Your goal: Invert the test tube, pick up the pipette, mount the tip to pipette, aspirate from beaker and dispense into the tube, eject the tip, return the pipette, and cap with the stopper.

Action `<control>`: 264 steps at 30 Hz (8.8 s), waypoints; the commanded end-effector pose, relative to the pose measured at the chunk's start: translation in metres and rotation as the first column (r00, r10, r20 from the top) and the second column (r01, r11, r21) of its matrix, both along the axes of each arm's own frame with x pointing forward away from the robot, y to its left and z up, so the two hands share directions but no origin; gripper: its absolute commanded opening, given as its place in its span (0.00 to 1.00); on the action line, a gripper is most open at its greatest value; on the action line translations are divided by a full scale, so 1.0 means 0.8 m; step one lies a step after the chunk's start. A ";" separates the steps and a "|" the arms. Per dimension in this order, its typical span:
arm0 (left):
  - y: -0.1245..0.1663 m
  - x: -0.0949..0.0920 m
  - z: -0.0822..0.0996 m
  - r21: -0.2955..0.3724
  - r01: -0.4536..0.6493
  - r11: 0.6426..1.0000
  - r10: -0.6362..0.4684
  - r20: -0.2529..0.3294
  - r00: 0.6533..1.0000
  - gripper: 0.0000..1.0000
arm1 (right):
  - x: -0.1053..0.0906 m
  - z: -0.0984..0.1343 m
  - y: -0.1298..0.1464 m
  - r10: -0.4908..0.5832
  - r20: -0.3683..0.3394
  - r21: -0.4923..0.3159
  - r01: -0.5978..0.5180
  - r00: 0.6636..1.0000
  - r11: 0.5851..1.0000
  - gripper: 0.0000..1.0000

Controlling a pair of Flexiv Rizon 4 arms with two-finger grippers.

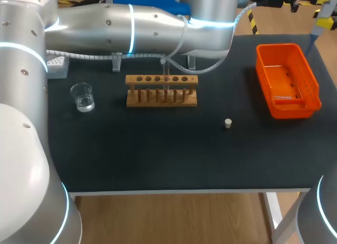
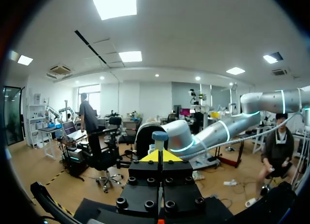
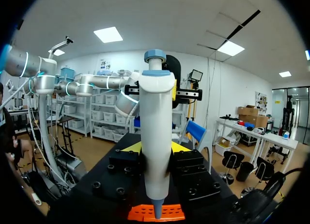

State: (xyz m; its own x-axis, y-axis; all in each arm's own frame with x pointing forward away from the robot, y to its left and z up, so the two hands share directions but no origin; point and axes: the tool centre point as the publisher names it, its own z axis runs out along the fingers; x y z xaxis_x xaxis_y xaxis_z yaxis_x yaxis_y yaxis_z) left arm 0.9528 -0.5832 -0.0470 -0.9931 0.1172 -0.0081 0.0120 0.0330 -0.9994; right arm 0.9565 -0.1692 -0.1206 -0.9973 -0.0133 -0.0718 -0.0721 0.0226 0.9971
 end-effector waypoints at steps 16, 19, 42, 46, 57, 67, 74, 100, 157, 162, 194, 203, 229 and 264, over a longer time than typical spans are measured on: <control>0.002 -0.004 0.032 -0.027 -0.028 0.999 0.030 0.082 0.996 0.00 | 0.000 0.008 0.002 0.002 -0.001 -0.007 -0.002 1.000 1.000 0.00; 0.007 -0.003 0.035 -0.025 -0.024 0.999 0.026 0.081 0.996 0.45 | 0.000 0.008 0.002 0.002 -0.001 -0.007 -0.002 1.000 1.000 0.00; 0.202 -0.028 0.014 0.058 -0.078 0.995 0.078 0.014 0.997 1.00 | 0.000 0.008 0.002 0.002 -0.001 -0.007 -0.002 1.000 1.000 0.00; 0.233 -0.042 0.002 0.040 -0.098 0.994 0.098 0.021 0.995 1.00 | 0.000 0.008 0.002 0.002 -0.001 -0.007 -0.002 1.000 1.000 0.00; 0.317 -0.077 -0.032 0.020 -0.114 0.993 0.113 0.028 0.993 1.00 | 0.000 0.008 0.002 0.002 -0.001 -0.007 -0.002 1.000 1.000 0.00; 0.381 -0.107 -0.048 0.003 -0.163 0.987 0.163 0.037 0.986 1.00 | 0.000 0.008 0.002 0.002 -0.001 -0.007 -0.002 1.000 1.000 0.00; 0.419 -0.114 -0.057 -0.009 -0.182 0.983 0.182 0.027 0.983 1.00 | 0.000 0.008 0.002 0.002 -0.001 -0.007 -0.002 1.000 1.000 0.00; 0.459 -0.116 -0.076 -0.038 -0.175 0.984 0.175 -0.017 0.984 1.00 | 0.000 0.008 0.002 0.002 -0.001 -0.007 -0.002 1.000 1.000 0.00; 0.459 -0.116 -0.076 -0.038 -0.175 0.984 0.175 -0.017 0.984 1.00 | -0.114 -0.010 0.284 0.084 -0.039 0.026 -0.083 0.996 0.996 0.00; 0.459 -0.116 -0.076 -0.038 -0.175 0.984 0.175 -0.017 0.984 1.00 | -0.120 -0.013 0.315 0.121 -0.060 0.013 -0.120 0.991 0.993 0.00; 0.459 -0.116 -0.076 -0.038 -0.175 0.984 0.175 -0.017 0.984 1.00 | -0.134 -0.033 0.458 0.222 -0.049 -0.020 -0.223 0.974 0.975 0.00; 0.459 -0.116 -0.076 -0.038 -0.175 0.984 0.175 -0.017 0.984 0.96 | -0.136 -0.035 0.477 0.189 -0.057 -0.024 -0.191 0.980 0.981 0.00; 0.459 -0.116 -0.076 -0.038 -0.175 0.984 0.175 -0.017 0.984 0.53 | -0.127 -0.032 0.485 0.114 -0.038 0.008 -0.114 0.993 0.993 0.00; 0.459 -0.116 -0.076 -0.038 -0.175 0.984 0.175 -0.017 0.984 0.00 | -0.130 -0.023 0.426 0.166 -0.048 0.018 -0.165 0.985 0.986 1.00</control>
State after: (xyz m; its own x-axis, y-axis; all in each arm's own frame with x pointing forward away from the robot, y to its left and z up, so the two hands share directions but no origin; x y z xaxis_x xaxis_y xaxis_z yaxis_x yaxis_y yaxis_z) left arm 0.8595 -0.2158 -0.1076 -0.9982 -0.0595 0.0055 -0.0053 -0.0042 -1.0000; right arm 0.8534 0.1930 -0.1414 -0.9840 -0.1761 -0.0254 -0.0249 -0.0052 0.9997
